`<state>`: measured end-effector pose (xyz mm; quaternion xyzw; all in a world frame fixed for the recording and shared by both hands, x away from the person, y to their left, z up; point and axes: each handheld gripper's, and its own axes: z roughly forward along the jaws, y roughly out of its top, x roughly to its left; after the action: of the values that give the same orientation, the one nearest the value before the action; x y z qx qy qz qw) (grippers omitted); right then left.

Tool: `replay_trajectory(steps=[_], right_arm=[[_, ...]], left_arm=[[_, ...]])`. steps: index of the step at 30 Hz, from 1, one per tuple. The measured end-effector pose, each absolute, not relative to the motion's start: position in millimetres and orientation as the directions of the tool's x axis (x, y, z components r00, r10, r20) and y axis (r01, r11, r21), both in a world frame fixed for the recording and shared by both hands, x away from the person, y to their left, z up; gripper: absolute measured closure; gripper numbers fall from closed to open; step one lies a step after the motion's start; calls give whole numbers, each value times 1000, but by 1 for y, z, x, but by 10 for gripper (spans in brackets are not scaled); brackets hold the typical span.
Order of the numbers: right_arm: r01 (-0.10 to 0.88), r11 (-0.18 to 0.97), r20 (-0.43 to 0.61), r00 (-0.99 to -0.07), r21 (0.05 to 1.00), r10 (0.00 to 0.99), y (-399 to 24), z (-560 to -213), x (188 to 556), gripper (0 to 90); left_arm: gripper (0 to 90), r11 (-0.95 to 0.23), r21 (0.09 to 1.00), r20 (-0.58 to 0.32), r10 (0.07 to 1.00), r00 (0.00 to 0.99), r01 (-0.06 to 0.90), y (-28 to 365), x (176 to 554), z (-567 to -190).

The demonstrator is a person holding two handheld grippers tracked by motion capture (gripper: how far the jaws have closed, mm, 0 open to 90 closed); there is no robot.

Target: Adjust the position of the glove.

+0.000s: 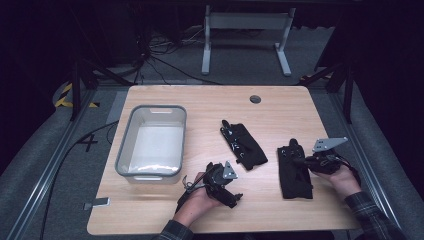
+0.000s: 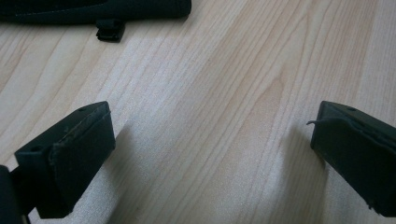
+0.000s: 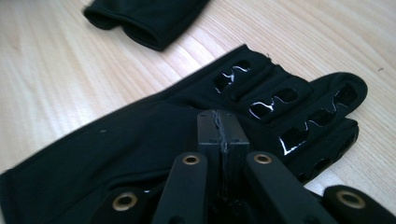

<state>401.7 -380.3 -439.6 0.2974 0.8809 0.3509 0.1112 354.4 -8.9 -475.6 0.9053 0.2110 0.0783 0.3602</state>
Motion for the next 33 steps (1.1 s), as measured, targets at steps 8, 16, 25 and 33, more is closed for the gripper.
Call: replay_trajectory(steps=[8, 16, 25, 33], right_arm=[[449, 596, 19, -808, 666, 588, -378, -447, 400, 900], [439, 608, 21, -821, 661, 570, -373, -447, 379, 900], [432, 625, 27, -835, 650, 550, -363, -447, 362, 900], [421, 590, 27, -828, 688, 560, -368, -442, 363, 776]], left_arm=[[0, -652, 685, -10, 438, 899, 326, -9, 354, -476], [0, -651, 685, -11, 438, 899, 326, -9, 354, -476], [0, -655, 682, -11, 434, 901, 324, -9, 355, -475], [186, -683, 652, 7, 440, 898, 329, -8, 355, -465]])
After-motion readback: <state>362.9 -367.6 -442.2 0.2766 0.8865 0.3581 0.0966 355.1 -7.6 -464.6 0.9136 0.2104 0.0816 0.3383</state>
